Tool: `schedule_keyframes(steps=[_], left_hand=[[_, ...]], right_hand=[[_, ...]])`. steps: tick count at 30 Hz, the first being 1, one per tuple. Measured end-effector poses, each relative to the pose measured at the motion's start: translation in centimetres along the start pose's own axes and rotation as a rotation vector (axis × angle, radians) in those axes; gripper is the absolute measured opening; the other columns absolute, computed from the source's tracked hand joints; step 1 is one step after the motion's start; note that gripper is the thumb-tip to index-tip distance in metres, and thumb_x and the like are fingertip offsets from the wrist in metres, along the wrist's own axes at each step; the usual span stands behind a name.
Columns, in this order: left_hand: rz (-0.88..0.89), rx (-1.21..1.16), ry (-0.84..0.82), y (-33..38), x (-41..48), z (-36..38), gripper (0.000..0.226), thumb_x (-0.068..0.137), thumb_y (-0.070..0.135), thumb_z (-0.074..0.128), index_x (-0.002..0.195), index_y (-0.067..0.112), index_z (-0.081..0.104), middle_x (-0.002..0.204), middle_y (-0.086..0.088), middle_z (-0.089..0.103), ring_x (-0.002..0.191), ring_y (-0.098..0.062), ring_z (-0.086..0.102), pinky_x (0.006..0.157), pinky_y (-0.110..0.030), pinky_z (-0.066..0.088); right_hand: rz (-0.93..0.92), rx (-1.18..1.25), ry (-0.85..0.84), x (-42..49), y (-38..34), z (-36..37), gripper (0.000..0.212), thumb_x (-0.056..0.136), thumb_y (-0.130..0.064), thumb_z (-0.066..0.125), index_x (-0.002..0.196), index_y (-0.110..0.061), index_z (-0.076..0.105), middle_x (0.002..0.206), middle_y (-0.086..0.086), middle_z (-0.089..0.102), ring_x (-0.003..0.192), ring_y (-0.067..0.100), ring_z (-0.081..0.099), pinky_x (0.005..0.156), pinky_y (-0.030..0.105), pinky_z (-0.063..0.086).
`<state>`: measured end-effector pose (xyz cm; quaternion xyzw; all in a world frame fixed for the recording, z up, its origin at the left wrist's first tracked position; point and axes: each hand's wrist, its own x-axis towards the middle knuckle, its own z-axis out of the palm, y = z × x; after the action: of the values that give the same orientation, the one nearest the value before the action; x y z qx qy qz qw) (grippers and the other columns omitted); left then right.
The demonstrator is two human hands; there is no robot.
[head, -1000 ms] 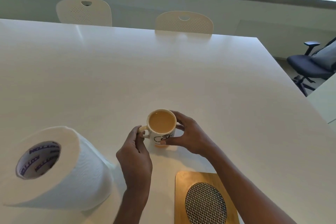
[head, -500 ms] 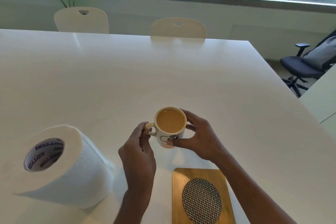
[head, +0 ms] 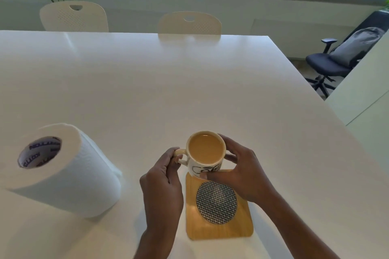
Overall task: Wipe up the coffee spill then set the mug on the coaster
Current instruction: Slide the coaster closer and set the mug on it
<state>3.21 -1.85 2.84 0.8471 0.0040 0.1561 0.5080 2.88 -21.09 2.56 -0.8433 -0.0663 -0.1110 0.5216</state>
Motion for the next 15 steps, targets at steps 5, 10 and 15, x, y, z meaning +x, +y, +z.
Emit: schedule_keyframes(steps=[5, 10, 15], left_hand=[[0.012, -0.031, -0.051, 0.2, -1.8, -0.3, 0.023, 0.1, 0.015, 0.066, 0.118, 0.02, 0.079, 0.104, 0.01, 0.082, 0.087, -0.004, 0.073, 0.082, -0.019, 0.058], [0.022, -0.033, -0.11, 0.1, -3.2, -0.4, 0.022, 0.1, 0.014, 0.067, 0.115, 0.023, 0.08, 0.093, 0.03, 0.072, 0.091, 0.013, 0.066, 0.078, -0.004, 0.051], [0.036, -0.043, -0.153, -0.5, -4.5, -0.6, 0.022, 0.1, 0.015, 0.067, 0.112, 0.029, 0.08, 0.089, 0.035, 0.07, 0.089, 0.009, 0.068, 0.073, -0.005, 0.05]], right_hand=[[0.029, 0.001, 0.011, -2.7, 0.0, -0.4, 0.082, 0.066, -0.041, 0.1, 0.136, -0.052, 0.059, 0.13, -0.028, 0.071, 0.125, -0.001, 0.066, 0.098, 0.008, 0.05], [0.08, 0.019, 0.019, -4.7, 0.1, -0.8, 0.083, 0.063, -0.043, 0.1, 0.136, -0.049, 0.061, 0.129, -0.027, 0.073, 0.124, -0.002, 0.067, 0.097, 0.006, 0.049], [0.098, 0.029, 0.015, -6.4, 0.2, -0.9, 0.082, 0.063, -0.041, 0.1, 0.134, -0.052, 0.061, 0.129, -0.027, 0.072, 0.123, -0.003, 0.066, 0.096, 0.005, 0.049]])
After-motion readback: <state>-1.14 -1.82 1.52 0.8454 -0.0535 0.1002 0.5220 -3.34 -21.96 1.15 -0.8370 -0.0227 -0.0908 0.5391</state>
